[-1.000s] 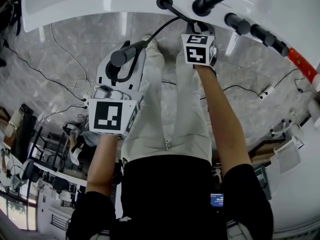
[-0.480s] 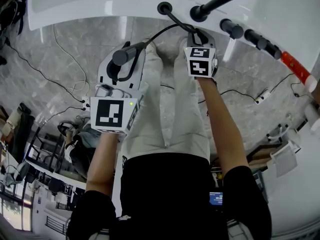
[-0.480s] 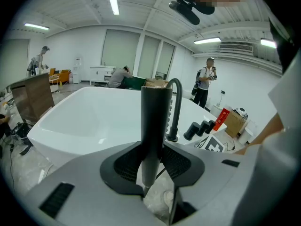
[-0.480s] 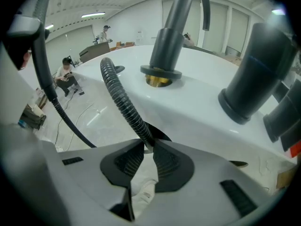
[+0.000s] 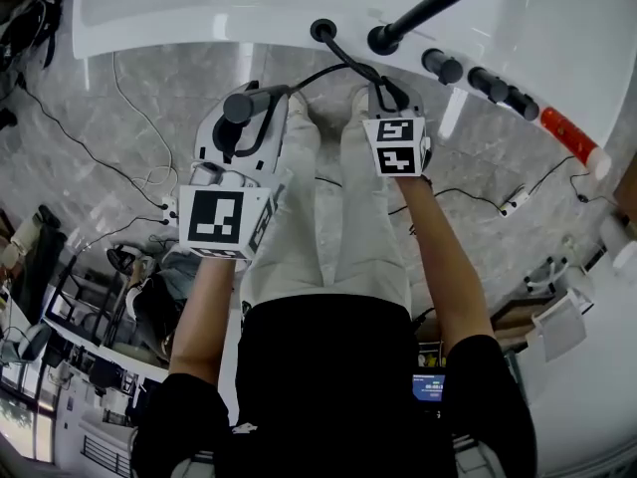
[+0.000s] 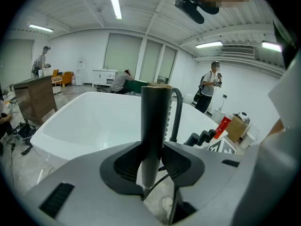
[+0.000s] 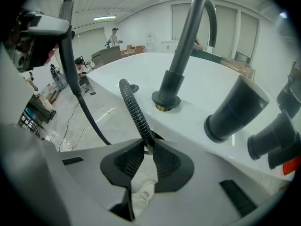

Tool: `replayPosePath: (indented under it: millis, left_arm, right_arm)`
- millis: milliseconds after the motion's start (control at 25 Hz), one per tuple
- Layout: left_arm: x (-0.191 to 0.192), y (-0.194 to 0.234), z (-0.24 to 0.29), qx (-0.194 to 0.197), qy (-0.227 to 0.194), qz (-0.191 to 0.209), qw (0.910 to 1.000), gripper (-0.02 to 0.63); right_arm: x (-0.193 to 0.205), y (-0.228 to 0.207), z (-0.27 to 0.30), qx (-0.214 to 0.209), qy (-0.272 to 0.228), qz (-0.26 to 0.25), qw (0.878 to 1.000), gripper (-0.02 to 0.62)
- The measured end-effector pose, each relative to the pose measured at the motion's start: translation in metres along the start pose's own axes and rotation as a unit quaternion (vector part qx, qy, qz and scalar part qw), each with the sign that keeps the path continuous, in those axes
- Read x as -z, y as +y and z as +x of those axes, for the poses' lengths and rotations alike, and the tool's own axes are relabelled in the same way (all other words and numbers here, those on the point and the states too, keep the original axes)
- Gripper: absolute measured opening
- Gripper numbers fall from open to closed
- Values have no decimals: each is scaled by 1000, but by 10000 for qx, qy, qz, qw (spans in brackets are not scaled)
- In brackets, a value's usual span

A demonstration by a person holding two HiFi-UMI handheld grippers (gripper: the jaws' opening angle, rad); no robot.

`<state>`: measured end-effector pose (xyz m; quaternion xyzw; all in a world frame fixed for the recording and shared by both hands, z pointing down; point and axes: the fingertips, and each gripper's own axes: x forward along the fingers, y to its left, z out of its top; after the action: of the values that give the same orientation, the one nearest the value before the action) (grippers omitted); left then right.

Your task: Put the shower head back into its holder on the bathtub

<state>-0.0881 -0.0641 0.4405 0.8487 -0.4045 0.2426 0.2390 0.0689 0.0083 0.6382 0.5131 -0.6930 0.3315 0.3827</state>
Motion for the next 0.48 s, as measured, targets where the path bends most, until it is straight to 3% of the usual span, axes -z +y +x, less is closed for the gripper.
replayPosePath:
  millis: [480]
  left_arm:
    - [-22,-8,-7,-77,2,67,9999,143]
  right_arm:
    - [-53,6,-45,-329,-453,-93,9984,63]
